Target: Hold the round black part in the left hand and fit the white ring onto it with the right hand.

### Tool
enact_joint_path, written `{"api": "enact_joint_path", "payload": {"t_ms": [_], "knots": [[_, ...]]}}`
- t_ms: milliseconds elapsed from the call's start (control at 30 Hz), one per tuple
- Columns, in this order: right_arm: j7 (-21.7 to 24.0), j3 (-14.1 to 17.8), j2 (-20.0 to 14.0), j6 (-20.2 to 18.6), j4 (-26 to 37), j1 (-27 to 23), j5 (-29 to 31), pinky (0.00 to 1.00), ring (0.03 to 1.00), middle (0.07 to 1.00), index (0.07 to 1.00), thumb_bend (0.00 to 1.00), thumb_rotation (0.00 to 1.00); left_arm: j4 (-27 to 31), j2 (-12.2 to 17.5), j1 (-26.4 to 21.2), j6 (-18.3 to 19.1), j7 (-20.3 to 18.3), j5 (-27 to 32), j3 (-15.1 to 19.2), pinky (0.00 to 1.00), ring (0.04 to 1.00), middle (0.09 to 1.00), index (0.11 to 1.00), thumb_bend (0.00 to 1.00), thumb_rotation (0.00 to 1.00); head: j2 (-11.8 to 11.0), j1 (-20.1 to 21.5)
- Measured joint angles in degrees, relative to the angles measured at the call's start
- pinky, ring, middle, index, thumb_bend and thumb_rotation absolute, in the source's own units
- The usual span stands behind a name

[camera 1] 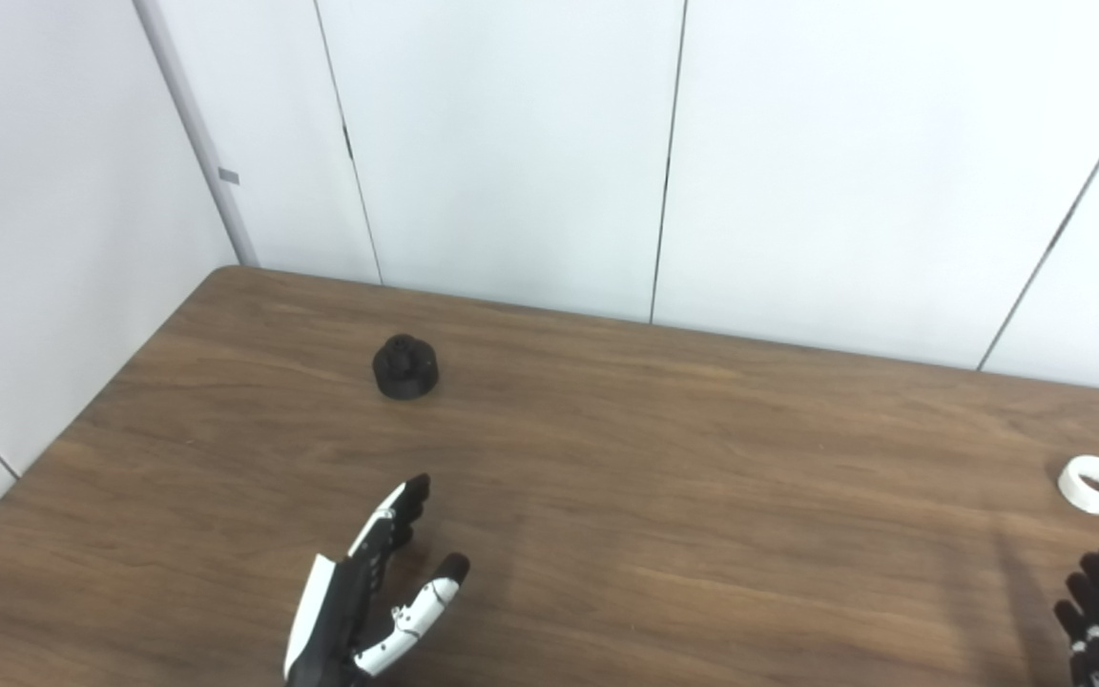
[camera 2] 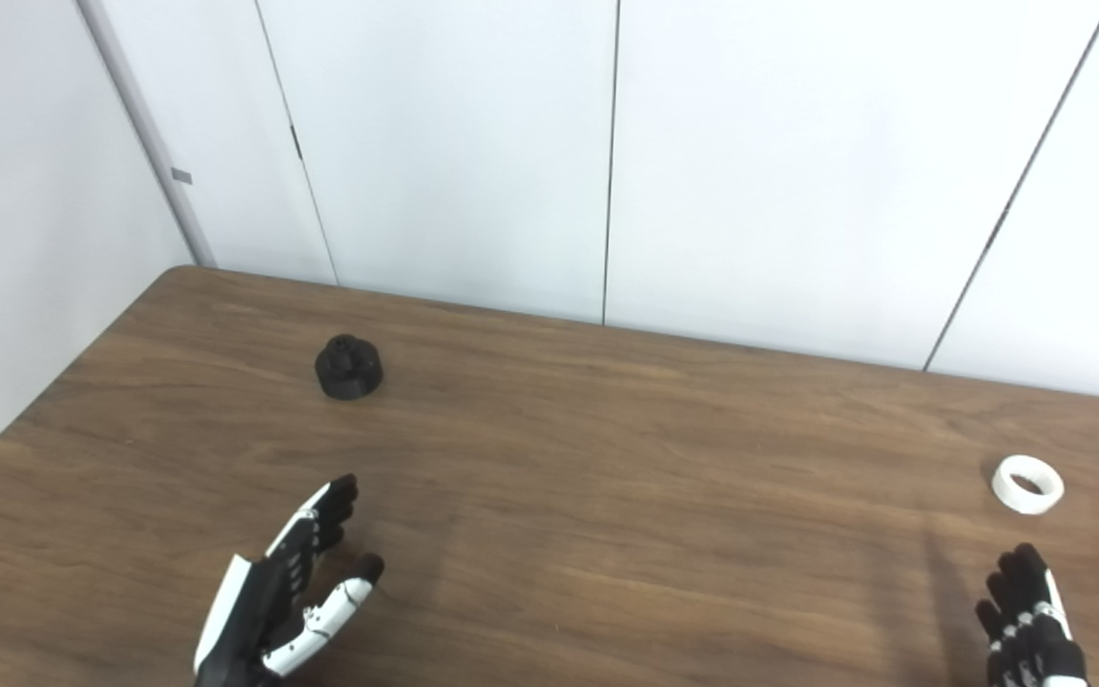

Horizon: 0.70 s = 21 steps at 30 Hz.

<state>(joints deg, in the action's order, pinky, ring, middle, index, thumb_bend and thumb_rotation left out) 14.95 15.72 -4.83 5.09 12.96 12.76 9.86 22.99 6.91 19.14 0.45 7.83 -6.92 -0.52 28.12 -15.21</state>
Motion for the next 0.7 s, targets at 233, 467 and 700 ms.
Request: {"api": "enact_joint_path", "payload": {"t_ms": [233,467,700], "knots": [[-0.09,-0.03,0.11,0.00,0.13,0.13,-0.04,1.00,1.000,0.995,0.995,0.48,1.00,4.01,0.69,-3.87,7.34,0.66,-8.76,2.93,0.90,0.892,0.868,0.856,0.87,0.22,0.44,0.44],[-0.12,-0.01,0.10,0.00,0.17,0.15,-0.07,1.00,0.998,0.988,0.997,0.47,1.00,7.11,4.40,-14.69,17.85,-3.37,-20.55,4.96,0.90,0.919,0.904,0.874,0.89,0.31,0.79,1.05],[-0.15,-0.05,0.06,0.01,0.17,0.22,-0.08,1.00,0.999,0.983,0.990,0.49,1.00,2.67,9.09,-19.29,19.68,-6.37,-22.89,6.08,0.90,0.937,0.902,0.867,0.86,0.28,0.88,1.32]]}}
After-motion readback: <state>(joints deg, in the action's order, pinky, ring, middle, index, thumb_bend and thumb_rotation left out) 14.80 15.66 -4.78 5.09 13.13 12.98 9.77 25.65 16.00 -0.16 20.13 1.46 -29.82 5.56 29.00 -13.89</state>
